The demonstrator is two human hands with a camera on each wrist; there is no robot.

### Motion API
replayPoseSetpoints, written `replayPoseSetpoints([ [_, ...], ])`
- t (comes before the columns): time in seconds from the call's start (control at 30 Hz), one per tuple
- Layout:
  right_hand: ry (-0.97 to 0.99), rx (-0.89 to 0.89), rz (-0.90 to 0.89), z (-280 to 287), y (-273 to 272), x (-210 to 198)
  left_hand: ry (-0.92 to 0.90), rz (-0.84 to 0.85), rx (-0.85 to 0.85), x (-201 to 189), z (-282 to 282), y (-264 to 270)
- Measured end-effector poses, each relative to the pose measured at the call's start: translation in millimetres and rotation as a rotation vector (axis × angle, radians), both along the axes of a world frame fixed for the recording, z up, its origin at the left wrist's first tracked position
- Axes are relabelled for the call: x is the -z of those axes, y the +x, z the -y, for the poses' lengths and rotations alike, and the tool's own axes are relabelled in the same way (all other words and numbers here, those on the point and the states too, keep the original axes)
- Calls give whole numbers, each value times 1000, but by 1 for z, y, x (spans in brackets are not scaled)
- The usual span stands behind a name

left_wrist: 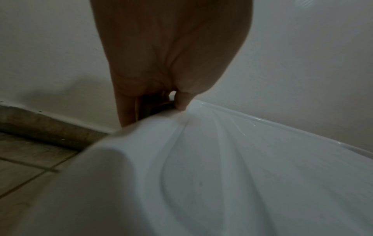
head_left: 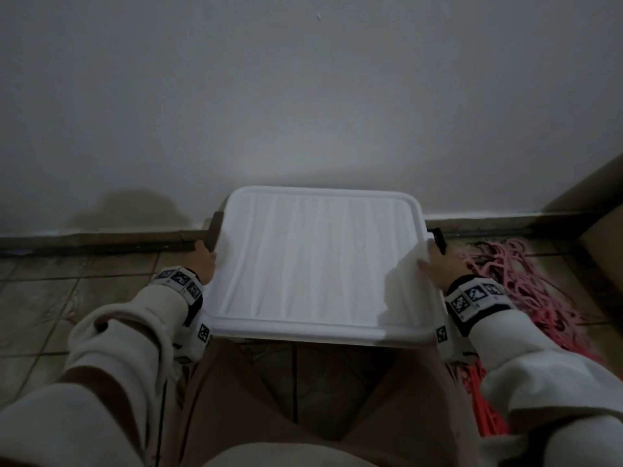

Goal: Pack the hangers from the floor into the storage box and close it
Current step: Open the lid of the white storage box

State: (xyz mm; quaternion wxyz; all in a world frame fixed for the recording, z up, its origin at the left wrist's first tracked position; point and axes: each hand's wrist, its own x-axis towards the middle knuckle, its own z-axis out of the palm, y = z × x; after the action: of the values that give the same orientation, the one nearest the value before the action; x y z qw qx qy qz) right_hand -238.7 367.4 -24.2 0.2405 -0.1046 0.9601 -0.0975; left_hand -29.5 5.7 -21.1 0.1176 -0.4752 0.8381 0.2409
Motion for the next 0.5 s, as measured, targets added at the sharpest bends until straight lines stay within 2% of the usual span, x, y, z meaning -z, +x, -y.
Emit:
replayPoseSetpoints([
  [0.1,74,14,14,9,12,6,22,11,8,-1,3,0],
  [0.17,46,43,-6,13,14,9,27,12,16,-1,7,1],
  [0.3,-80,107,100,12,14,7,41,-12,35,1,12,4],
  [0.5,-55,102,92,11,20,-2,51,-48,31,3,14,7],
])
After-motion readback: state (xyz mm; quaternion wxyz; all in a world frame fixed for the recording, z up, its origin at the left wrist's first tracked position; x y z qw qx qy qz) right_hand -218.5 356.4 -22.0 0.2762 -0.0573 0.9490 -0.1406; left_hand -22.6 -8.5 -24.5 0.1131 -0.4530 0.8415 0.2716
